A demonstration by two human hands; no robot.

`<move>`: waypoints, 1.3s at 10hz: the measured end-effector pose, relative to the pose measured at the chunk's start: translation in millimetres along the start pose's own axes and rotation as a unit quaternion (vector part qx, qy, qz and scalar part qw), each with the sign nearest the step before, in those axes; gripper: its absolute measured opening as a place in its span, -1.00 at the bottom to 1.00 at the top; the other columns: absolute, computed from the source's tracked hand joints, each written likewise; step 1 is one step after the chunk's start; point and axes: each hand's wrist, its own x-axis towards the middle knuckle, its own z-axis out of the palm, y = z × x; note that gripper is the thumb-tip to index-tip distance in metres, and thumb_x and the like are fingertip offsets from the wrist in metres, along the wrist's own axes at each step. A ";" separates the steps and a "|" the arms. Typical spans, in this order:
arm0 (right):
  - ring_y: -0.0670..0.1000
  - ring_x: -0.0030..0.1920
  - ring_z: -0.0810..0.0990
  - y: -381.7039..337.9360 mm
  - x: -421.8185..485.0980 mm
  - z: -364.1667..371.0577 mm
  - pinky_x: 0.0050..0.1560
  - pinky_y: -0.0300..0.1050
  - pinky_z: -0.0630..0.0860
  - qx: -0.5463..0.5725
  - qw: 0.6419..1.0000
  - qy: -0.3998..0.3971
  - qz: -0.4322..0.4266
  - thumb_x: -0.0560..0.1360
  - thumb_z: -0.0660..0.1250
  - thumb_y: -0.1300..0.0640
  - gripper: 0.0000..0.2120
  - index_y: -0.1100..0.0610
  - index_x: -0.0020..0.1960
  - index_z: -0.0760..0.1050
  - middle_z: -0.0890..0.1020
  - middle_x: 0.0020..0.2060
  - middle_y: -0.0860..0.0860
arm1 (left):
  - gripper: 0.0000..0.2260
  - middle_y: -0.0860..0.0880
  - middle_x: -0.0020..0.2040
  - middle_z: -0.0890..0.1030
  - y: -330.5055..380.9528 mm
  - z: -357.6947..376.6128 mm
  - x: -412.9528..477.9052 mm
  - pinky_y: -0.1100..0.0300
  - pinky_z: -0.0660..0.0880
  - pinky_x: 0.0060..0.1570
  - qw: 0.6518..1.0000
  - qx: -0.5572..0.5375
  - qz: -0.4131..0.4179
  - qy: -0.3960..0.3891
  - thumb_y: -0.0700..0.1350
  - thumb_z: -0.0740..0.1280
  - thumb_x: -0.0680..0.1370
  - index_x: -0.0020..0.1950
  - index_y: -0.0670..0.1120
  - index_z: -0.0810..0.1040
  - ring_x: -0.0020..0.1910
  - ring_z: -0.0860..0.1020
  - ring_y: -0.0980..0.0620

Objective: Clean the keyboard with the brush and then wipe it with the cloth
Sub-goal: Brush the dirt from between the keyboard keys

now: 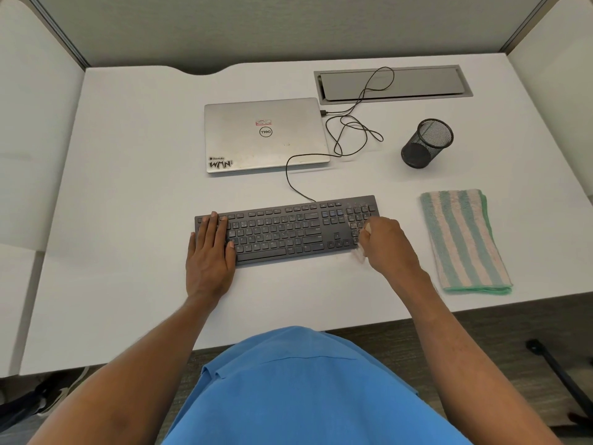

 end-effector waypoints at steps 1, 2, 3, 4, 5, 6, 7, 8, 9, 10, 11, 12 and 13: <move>0.11 -0.25 0.55 -3.7 -0.1 -2.5 -0.29 -0.04 0.47 0.044 0.998 0.039 -0.018 0.62 0.20 0.23 -0.77 0.27 -0.19 0.48 0.59 -0.22 0.14 | -0.46 -0.01 0.73 0.12 1.1 -0.5 0.5 -0.10 0.03 0.67 1.000 0.000 0.002 -0.002 0.04 0.00 0.73 0.72 -0.02 0.15 0.71 0.03 0.01; 0.10 -0.21 0.56 -6.2 0.0 -1.6 -0.27 -0.04 0.50 0.094 0.993 0.063 -0.031 0.63 0.23 0.23 -0.80 0.28 -0.11 0.52 0.59 -0.18 0.12 | -0.46 -0.01 0.73 0.12 1.4 -1.1 0.4 -0.10 0.04 0.67 1.000 0.000 0.002 0.001 0.04 0.01 0.73 0.72 -0.02 0.15 0.71 0.03 0.01; 0.07 -0.16 0.57 -6.8 -0.6 1.8 -0.27 -0.13 0.44 0.097 0.993 0.063 -0.020 0.65 0.21 0.20 -0.82 0.26 -0.04 0.53 0.59 -0.13 0.09 | -0.46 -0.02 0.73 0.13 0.9 -0.9 0.3 -0.11 0.04 0.67 1.000 0.001 0.002 0.001 0.03 0.01 0.73 0.72 -0.03 0.15 0.71 0.03 0.01; 0.08 -0.16 0.58 -4.8 0.0 2.0 -0.23 -0.08 0.48 0.063 0.997 0.041 -0.008 0.66 0.20 0.20 -0.80 0.29 -0.02 0.53 0.59 -0.11 0.12 | -0.46 -0.02 0.73 0.12 1.1 -0.6 0.0 -0.11 0.05 0.67 1.000 0.003 0.002 0.000 0.04 0.00 0.73 0.72 -0.03 0.15 0.71 0.03 0.00; 0.16 -0.18 0.62 -3.9 7.3 -4.2 -0.20 0.01 0.57 0.023 1.000 0.011 -0.002 0.61 0.23 0.22 -0.82 0.28 -0.09 0.53 0.64 -0.15 0.17 | -0.46 -0.01 0.73 0.12 0.5 -0.3 0.7 -0.11 0.05 0.67 1.000 0.002 0.000 0.000 0.04 0.00 0.73 0.72 -0.03 0.14 0.72 0.03 0.01; 0.14 -0.23 0.63 -7.6 16.3 -9.7 -0.22 0.04 0.62 0.027 0.999 0.026 0.001 0.61 0.23 0.19 -0.79 0.28 -0.13 0.53 0.64 -0.23 0.15 | -0.46 -0.01 0.73 0.12 0.8 -0.3 0.4 -0.11 0.05 0.67 1.000 0.003 0.002 0.000 0.04 0.00 0.73 0.73 -0.03 0.14 0.72 0.03 0.01; 0.06 -0.32 0.61 -16.3 31.5 -13.1 -0.32 -0.05 0.59 0.026 0.999 0.032 0.008 0.62 0.20 0.16 -0.76 0.25 -0.15 0.52 0.64 -0.27 0.13 | -0.46 -0.02 0.73 0.12 0.7 -0.8 0.3 -0.12 0.06 0.67 1.000 0.001 0.004 0.003 0.03 0.01 0.73 0.73 -0.02 0.14 0.71 0.03 0.00; 0.04 -0.34 0.62 -21.3 43.1 -12.0 -0.33 -0.05 0.61 0.032 0.999 0.019 0.008 0.61 0.19 0.16 -0.76 0.24 -0.16 0.51 0.65 -0.28 0.11 | -0.46 -0.02 0.73 0.13 0.9 -0.6 0.3 -0.12 0.05 0.67 1.000 -0.002 0.004 0.003 0.03 0.01 0.73 0.73 -0.02 0.15 0.71 0.03 0.01; 0.09 -0.30 0.66 -28.3 62.0 -10.9 -0.25 0.10 0.65 0.048 0.999 0.018 0.004 0.60 0.19 0.16 -0.75 0.23 -0.19 0.51 0.66 -0.31 0.11 | -0.46 -0.01 0.73 0.13 0.4 -0.2 1.3 -0.12 0.05 0.67 1.000 -0.004 0.001 0.001 0.04 0.01 0.73 0.72 -0.02 0.15 0.71 0.03 0.01; 0.05 -0.34 0.65 -31.3 70.5 -11.7 -0.28 0.07 0.64 0.073 0.997 0.034 0.003 0.61 0.18 0.17 -0.74 0.25 -0.19 0.50 0.64 -0.33 0.09 | -0.46 -0.01 0.73 0.13 -0.2 0.0 1.5 -0.12 0.06 0.67 1.000 -0.003 0.001 0.000 0.04 0.01 0.73 0.72 -0.02 0.16 0.71 0.03 0.01; -0.13 -0.40 0.55 -33.1 73.6 -17.9 -0.38 -0.17 0.51 0.105 0.993 0.062 0.002 0.65 0.18 0.19 -0.76 0.28 -0.09 0.52 0.58 -0.37 0.01 | -0.46 -0.01 0.73 0.13 -0.4 0.2 1.4 -0.12 0.05 0.67 1.000 -0.002 0.002 0.000 0.04 0.01 0.73 0.72 -0.02 0.15 0.72 0.02 0.02; -0.12 -0.40 0.56 -32.2 72.7 -20.9 -0.39 -0.19 0.48 0.105 0.992 0.075 -0.010 0.64 0.19 0.20 -0.77 0.27 -0.10 0.53 0.59 -0.39 0.01 | -0.46 -0.01 0.73 0.12 -0.5 0.3 1.1 -0.12 0.05 0.67 1.000 -0.002 0.003 0.001 0.04 0.01 0.73 0.73 -0.02 0.15 0.72 0.02 0.02; 0.00 -0.36 0.64 -25.1 76.2 -19.3 -0.30 -0.04 0.63 0.079 0.995 0.060 -0.010 0.59 0.21 0.18 -0.78 0.23 -0.17 0.53 0.65 -0.35 0.08 | -0.46 0.00 0.73 0.11 -0.1 -0.5 1.0 -0.11 0.04 0.67 1.000 -0.003 0.001 0.000 0.04 0.00 0.73 0.73 -0.02 0.15 0.72 0.01 0.03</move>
